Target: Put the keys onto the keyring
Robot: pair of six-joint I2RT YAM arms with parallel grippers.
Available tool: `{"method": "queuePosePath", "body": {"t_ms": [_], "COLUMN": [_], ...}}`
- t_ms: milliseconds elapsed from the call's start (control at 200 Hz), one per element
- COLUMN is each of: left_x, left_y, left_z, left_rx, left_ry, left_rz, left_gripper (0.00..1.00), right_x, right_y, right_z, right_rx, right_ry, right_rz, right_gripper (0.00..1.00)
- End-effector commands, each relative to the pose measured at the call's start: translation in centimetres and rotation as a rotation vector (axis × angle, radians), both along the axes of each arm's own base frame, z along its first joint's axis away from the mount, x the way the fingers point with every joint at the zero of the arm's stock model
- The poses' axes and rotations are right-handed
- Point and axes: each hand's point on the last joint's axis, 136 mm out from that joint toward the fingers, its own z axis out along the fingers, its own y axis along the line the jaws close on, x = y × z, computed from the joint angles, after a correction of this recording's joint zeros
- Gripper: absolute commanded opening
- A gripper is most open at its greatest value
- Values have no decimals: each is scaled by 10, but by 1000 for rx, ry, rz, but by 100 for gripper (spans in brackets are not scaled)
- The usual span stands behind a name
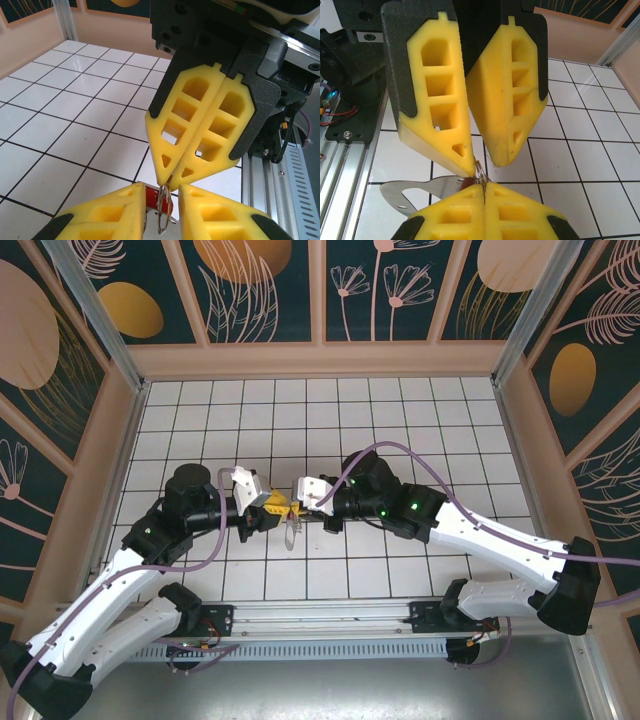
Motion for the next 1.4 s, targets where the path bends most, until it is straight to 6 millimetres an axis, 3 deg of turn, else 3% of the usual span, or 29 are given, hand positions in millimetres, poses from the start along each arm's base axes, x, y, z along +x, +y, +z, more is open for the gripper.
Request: {"method": "queuePosePath", "body": {"t_ms": [0,741,1171,1396], "left_x": [-2,-2,7,5], "left_y": [2,-1,1,3], "left_z": [7,-11,-17,-23], "left_rx": [1,40,61,59], "left_ry": [-28,16,13,39], "left_rz": [0,3,49,61], "left_gripper": [23,23,6,24], "right_x": [-2,-1,-2,-1], "right_y": [3,1,-1,-3], "right_z": [25,25,23,26], "right_rx": [52,66,68,76], "right_ry": [-40,-55,-56,-61], "right_rz": [12,4,5,2], "right_gripper": [0,0,0,0]}}
